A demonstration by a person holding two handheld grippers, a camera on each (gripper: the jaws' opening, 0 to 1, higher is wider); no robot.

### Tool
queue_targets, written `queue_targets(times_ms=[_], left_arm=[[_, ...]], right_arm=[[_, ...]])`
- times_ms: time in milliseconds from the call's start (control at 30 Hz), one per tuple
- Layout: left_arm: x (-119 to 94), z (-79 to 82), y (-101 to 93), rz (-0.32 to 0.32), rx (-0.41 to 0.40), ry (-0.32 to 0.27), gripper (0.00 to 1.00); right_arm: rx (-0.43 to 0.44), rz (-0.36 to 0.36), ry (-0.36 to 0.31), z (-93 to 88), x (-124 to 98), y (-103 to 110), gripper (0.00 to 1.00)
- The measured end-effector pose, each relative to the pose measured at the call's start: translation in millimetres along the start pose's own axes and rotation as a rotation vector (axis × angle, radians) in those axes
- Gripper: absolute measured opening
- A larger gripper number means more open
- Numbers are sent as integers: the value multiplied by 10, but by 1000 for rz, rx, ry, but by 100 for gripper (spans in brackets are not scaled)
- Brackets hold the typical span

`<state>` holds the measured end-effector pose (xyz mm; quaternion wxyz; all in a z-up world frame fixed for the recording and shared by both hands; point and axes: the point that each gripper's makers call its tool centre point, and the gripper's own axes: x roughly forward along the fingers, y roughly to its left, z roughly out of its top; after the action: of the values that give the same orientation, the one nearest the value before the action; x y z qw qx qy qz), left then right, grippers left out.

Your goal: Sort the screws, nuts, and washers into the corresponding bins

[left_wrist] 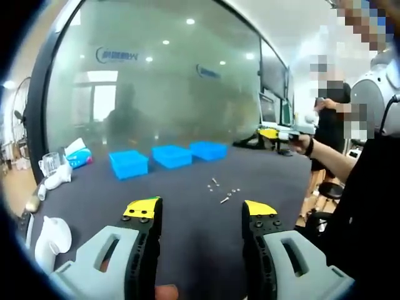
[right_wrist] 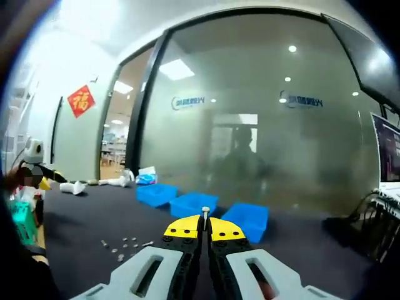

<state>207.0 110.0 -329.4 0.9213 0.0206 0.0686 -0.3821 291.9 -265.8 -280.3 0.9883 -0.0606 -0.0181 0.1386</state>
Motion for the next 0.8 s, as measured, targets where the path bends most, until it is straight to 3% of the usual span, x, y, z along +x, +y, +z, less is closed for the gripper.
queue_targets(times_ms=[200, 467, 800], left_arm=[[-16, -2, 42, 11, -4, -5, 50], [-41, -23, 94, 25, -9, -3, 50], [-66, -13, 146, 42, -14, -11, 50]], right_arm=[[-9, -30, 4, 87, 383, -221, 1], [-46, -44, 70, 24, 917, -455, 1], [-66, -51, 197, -258, 1509, -699, 1]])
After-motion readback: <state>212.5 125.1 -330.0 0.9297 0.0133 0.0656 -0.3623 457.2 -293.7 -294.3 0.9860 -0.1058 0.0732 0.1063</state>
